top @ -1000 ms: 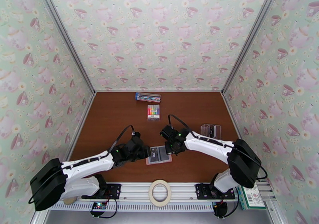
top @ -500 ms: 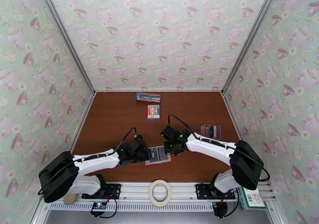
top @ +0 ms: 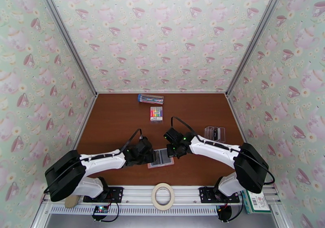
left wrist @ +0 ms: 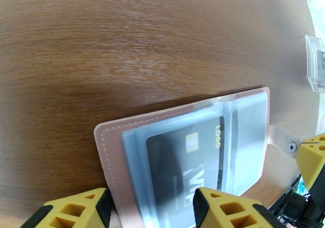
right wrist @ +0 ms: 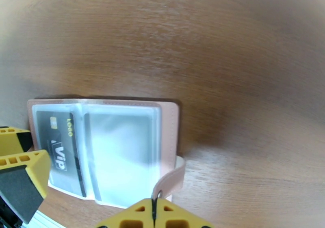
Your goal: Put the credit cards into the card holder
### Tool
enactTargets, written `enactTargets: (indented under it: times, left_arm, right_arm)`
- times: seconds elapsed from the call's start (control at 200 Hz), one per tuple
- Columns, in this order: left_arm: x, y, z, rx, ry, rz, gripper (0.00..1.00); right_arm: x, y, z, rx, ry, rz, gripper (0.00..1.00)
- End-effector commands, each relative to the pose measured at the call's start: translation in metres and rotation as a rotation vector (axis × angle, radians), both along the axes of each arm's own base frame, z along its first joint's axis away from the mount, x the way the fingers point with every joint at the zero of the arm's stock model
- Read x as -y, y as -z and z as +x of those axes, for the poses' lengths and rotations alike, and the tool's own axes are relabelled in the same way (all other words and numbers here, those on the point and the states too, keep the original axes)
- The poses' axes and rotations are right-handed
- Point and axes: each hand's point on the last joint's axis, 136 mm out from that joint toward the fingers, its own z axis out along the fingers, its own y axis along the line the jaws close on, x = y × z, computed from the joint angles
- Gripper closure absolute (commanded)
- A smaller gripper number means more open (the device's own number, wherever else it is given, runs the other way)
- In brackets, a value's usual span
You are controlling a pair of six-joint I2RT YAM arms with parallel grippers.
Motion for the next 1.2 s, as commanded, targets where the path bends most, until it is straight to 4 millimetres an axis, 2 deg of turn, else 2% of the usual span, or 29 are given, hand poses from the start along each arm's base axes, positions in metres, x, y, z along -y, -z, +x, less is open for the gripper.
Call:
enactTargets:
  times: [0.0,0.451,0.646,0.781,0.982,1.197]
  left_arm:
    - [0.035,-0.021,0.005,0.036,0.072,-0.132,0.41]
    - [0.046,-0.056,0.006,0.125,0.113,-0.272,0.42]
    - [0.058,-0.078,0.004,0.160,0.161,-0.359,0.44]
    - [0.060,-0.084,0.004,0.172,0.174,-0.370,0.44]
    - [0.061,-0.071,0.002,0.142,0.171,-0.357,0.45]
    - [0.073,-0.061,-0.001,0.107,0.185,-0.380,0.47]
  right_arm:
    - [-0.008,0.000,-0.002,-0.019,-0.010,0.047,1.00]
    - [-0.038,0.000,-0.008,-0.071,-0.052,0.130,1.00]
    - [-0.063,-0.015,-0.011,-0.102,-0.075,0.267,1.00]
    - [-0.064,-0.015,-0.010,-0.095,-0.077,0.264,1.00]
    - [-0.057,-0.009,-0.010,-0.088,-0.069,0.234,1.00]
    - [-0.031,0.002,-0.008,-0.049,-0.036,0.142,1.00]
